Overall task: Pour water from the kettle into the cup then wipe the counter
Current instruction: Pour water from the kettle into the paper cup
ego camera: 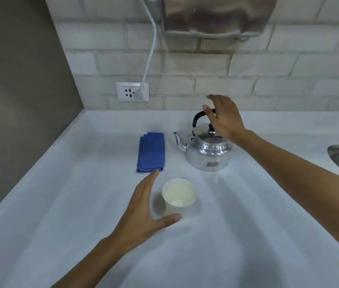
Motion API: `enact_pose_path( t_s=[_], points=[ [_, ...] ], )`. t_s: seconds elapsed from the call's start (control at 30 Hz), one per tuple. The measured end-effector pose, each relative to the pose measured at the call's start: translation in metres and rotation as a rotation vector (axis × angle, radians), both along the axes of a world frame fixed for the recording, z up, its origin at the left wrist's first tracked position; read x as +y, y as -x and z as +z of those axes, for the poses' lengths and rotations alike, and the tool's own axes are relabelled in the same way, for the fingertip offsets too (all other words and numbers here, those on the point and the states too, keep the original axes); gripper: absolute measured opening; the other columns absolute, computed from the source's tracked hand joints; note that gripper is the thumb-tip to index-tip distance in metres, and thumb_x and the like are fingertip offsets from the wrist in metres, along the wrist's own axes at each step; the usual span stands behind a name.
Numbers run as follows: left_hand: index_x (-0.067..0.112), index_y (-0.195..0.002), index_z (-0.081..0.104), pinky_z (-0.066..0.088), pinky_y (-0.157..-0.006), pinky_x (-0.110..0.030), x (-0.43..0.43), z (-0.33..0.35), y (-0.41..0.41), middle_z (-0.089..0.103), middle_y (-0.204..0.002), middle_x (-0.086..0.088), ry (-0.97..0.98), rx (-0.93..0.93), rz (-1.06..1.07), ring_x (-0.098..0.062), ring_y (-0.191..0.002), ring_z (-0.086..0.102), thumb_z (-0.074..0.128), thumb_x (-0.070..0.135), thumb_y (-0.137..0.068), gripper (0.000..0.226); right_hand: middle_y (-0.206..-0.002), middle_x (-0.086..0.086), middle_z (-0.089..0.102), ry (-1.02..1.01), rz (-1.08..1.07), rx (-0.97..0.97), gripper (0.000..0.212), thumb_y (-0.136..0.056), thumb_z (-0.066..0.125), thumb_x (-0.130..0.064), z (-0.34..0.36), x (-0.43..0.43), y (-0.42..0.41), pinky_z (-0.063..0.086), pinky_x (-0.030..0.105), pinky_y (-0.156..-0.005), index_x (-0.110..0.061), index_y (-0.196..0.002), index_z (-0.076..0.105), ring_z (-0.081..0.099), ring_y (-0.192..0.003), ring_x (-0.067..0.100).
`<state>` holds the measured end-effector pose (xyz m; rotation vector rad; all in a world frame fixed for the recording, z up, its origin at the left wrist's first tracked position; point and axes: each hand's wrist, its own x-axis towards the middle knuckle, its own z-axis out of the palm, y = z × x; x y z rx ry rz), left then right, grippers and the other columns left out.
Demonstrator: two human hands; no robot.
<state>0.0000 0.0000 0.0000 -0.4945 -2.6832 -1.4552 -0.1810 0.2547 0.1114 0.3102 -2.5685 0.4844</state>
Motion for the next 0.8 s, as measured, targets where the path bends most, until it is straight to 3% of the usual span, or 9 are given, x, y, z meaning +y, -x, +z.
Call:
enact_pose_path(
  t_s=[0.1, 0.23, 0.33, 0.5, 0.67, 0.8],
  points=[
    [0.059, -0.131, 0.009, 0.022, -0.100, -0.020, 0.008, -0.006, 0.001, 0.012, -0.138, 0.043, -0.012, -0.110, -0.004, 0.025, -0.121, 0.013, 0.072, 0.072, -0.048, 0.105, -0.123, 0.019, 0.058, -0.063, -0.045, -0.078, 0.044, -0.099, 0.032, -0.036, -0.004, -0.003, 0.012, 0.034, 0.043, -0.098, -0.005, -0.123, 0.052, 0.049, -0.114, 0.035],
    [0.052, -0.132, 0.019, 0.027, -0.098, -0.007, 0.022, -0.014, 0.008, 0.027, -0.137, 0.036, -0.117, -0.169, -0.035, 0.015, -0.125, 0.025, 0.079, 0.062, -0.048, 0.104, -0.080, 0.022, 0.066, -0.143, -0.111, -0.092, 0.058, -0.099, 0.026, -0.040, -0.002, -0.011, 0.024, 0.044, 0.042, -0.081, 0.001, -0.077, 0.060, 0.058, -0.078, 0.036],
    [0.051, -0.128, 0.024, 0.029, -0.094, 0.000, 0.033, -0.015, 0.014, 0.037, -0.130, 0.035, -0.173, -0.192, -0.020, 0.013, -0.121, 0.034, 0.082, 0.058, -0.046, 0.100, -0.072, 0.016, 0.066, -0.074, -0.166, -0.183, 0.069, -0.097, 0.026, -0.048, 0.004, -0.013, 0.037, 0.050, 0.040, -0.073, 0.004, -0.068, 0.061, 0.061, -0.072, 0.034],
    [0.058, -0.111, 0.032, 0.036, -0.079, 0.002, 0.041, -0.018, 0.022, 0.049, -0.114, 0.032, -0.235, -0.211, 0.045, 0.015, -0.106, 0.045, 0.086, 0.044, -0.050, 0.083, -0.050, 0.004, 0.038, -0.104, -0.218, -0.185, 0.061, -0.094, 0.035, -0.048, 0.008, -0.016, 0.043, 0.036, 0.032, -0.061, -0.010, -0.046, 0.035, 0.049, -0.065, 0.028],
    [0.048, -0.110, 0.034, 0.038, -0.078, 0.001, 0.040, -0.023, 0.026, 0.050, -0.112, 0.026, -0.246, -0.197, 0.096, 0.017, -0.102, 0.045, 0.086, 0.030, -0.057, 0.077, -0.041, 0.002, 0.032, -0.092, -0.218, -0.177, 0.055, -0.088, 0.044, -0.037, 0.011, -0.015, 0.036, 0.024, 0.025, -0.045, -0.012, -0.041, 0.029, 0.035, -0.044, 0.023],
    [0.048, -0.111, 0.034, 0.038, -0.078, 0.001, 0.038, -0.026, 0.028, 0.051, -0.111, 0.025, -0.261, -0.184, 0.124, 0.016, -0.102, 0.046, 0.085, 0.027, -0.058, 0.076, -0.037, -0.001, 0.026, -0.050, -0.192, -0.170, 0.054, -0.084, 0.047, -0.034, 0.013, -0.011, 0.025, 0.022, 0.024, -0.043, -0.015, -0.039, 0.025, 0.023, -0.037, 0.017]
  ],
)
